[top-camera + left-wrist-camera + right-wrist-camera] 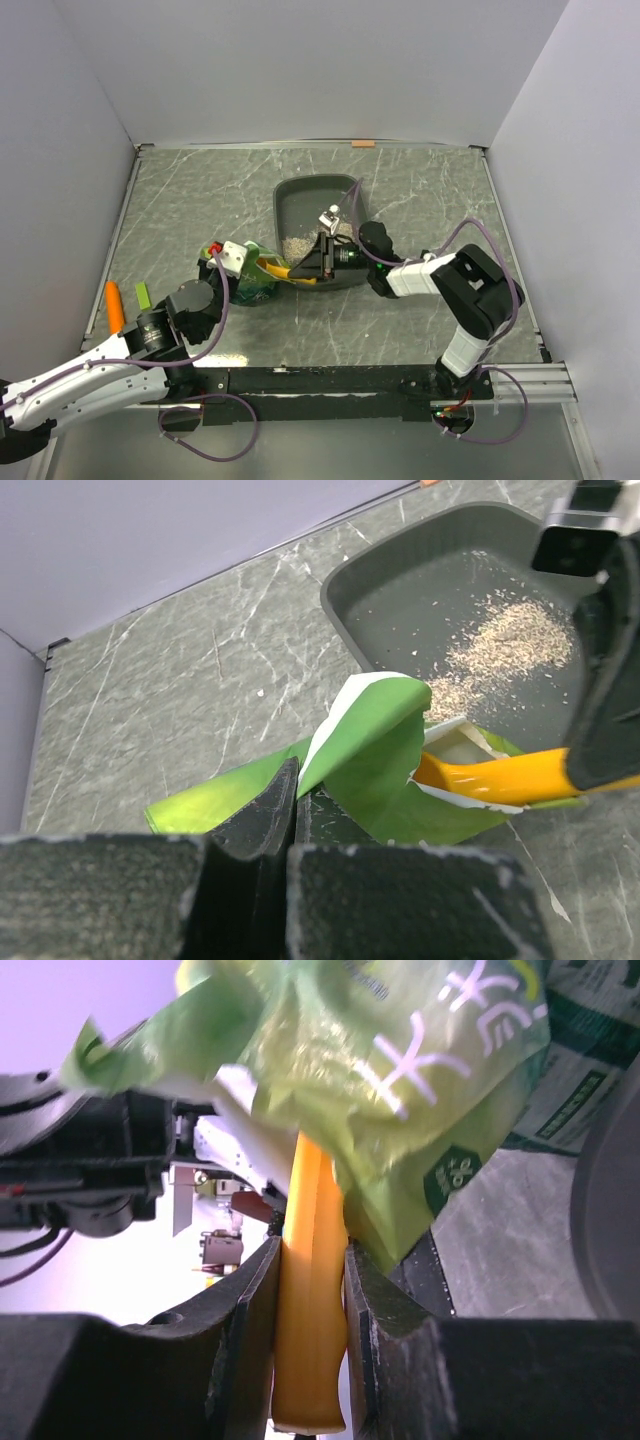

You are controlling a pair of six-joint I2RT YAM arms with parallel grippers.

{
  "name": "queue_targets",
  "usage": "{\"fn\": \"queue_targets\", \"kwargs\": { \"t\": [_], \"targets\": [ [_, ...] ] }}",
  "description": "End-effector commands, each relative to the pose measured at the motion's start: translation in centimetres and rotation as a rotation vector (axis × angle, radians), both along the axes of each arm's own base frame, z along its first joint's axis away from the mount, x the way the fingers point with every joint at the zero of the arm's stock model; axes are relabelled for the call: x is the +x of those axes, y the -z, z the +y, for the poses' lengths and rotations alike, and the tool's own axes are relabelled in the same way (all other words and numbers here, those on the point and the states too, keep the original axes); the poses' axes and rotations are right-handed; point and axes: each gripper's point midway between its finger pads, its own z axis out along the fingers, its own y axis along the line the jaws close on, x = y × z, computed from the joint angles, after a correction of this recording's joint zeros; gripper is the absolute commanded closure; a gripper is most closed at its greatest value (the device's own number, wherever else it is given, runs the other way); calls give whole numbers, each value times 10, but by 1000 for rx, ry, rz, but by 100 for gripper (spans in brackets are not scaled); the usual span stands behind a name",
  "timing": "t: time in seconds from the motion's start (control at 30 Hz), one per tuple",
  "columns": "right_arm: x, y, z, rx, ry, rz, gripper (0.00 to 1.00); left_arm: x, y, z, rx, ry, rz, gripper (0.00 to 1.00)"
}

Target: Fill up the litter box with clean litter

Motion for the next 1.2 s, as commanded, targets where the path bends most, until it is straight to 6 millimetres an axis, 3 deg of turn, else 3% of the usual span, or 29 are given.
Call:
{"fn": "queue_targets", "kwargs": {
  "t": [0.0,0.43,0.9,1.17],
  "targets": [
    [-26,-41,-13,127,-98,-135,100,3,-7,4,-27,-36,-23,99],
    [-40,-46,-51,135,-52,-158,100,2,-10,5,-45,-28,-37,99],
    [-45,-44,-77,107,13,-162,100,0,-14,6,-64,-18,-49,99],
    [-43,-29,-87,21,51,-129,100,0,-17,7,-75,-21,-55,99]
  ]
}}
